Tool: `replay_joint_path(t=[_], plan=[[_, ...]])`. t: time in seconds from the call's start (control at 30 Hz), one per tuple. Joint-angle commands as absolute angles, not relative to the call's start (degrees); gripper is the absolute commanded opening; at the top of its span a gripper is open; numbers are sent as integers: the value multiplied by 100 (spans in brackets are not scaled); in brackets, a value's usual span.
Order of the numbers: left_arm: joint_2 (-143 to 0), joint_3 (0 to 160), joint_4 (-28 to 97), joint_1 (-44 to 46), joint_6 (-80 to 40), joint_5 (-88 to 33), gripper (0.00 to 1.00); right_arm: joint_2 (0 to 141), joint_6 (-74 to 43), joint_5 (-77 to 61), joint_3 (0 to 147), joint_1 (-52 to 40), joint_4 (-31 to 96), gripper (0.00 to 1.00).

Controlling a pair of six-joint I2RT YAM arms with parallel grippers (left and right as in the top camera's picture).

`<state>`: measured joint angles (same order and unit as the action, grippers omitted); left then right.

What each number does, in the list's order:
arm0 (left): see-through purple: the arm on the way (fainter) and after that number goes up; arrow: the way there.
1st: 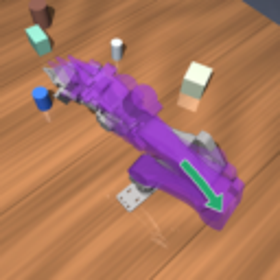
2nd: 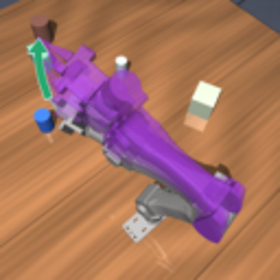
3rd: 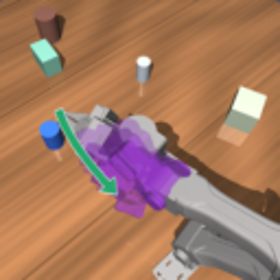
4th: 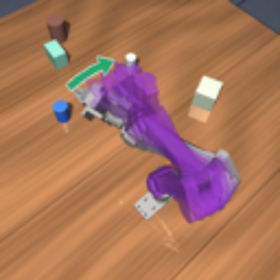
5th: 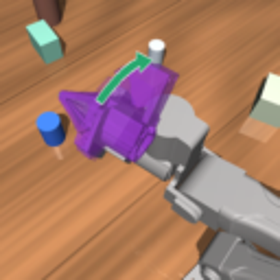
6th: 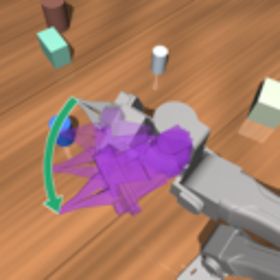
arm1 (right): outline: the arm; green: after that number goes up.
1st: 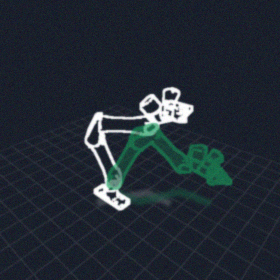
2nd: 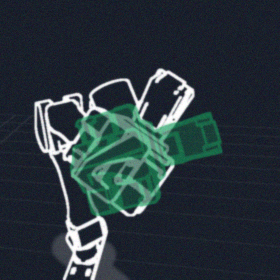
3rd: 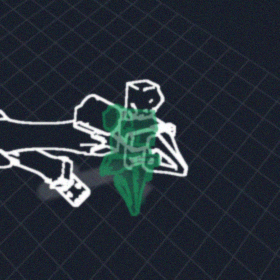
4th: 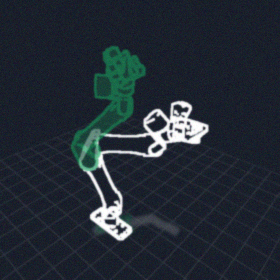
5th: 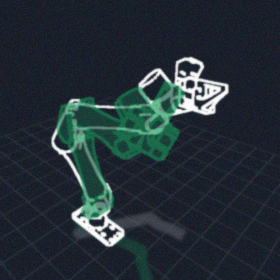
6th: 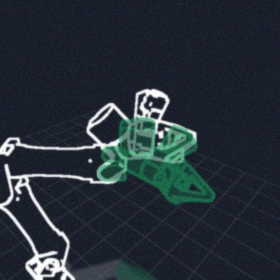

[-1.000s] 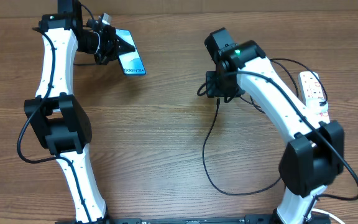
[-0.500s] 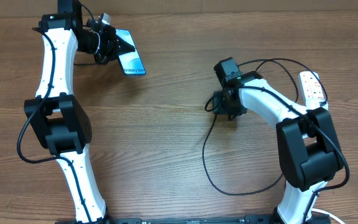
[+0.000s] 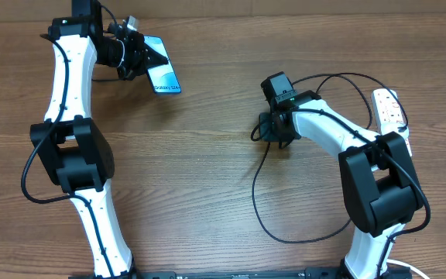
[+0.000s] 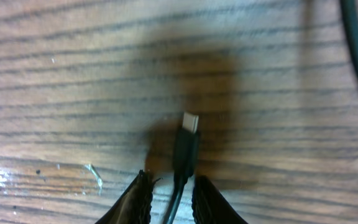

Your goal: Plug charger to phone and switch on socket

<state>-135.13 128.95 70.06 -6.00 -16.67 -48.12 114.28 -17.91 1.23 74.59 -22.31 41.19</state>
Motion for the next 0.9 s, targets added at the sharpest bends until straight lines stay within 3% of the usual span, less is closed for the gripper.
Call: replay_joint_path(t=[0.0,0.3,0.6,0.73,0.87], plan=[[-13415,12954,6984,-561,-1564,-4934,4,11496,-1758,93,7402,-2283,4121,22],[-13415,12954,6984,-561,-1564,-4934,4,11496,-1754,141,7345,-2314,4027,15],[-13415,12954,6982,-561,-1564,-4954,4,11496,-1758,362,7343,-2311,3898,21],[-13415,12954,6984,-561,-1564,-4954,4,11496,-1758,399,7321,-2307,3872,12],[-13415,12954,6984,-561,-1564,-4954,4,11498,-1758,403,7299,-2300,3857,12]])
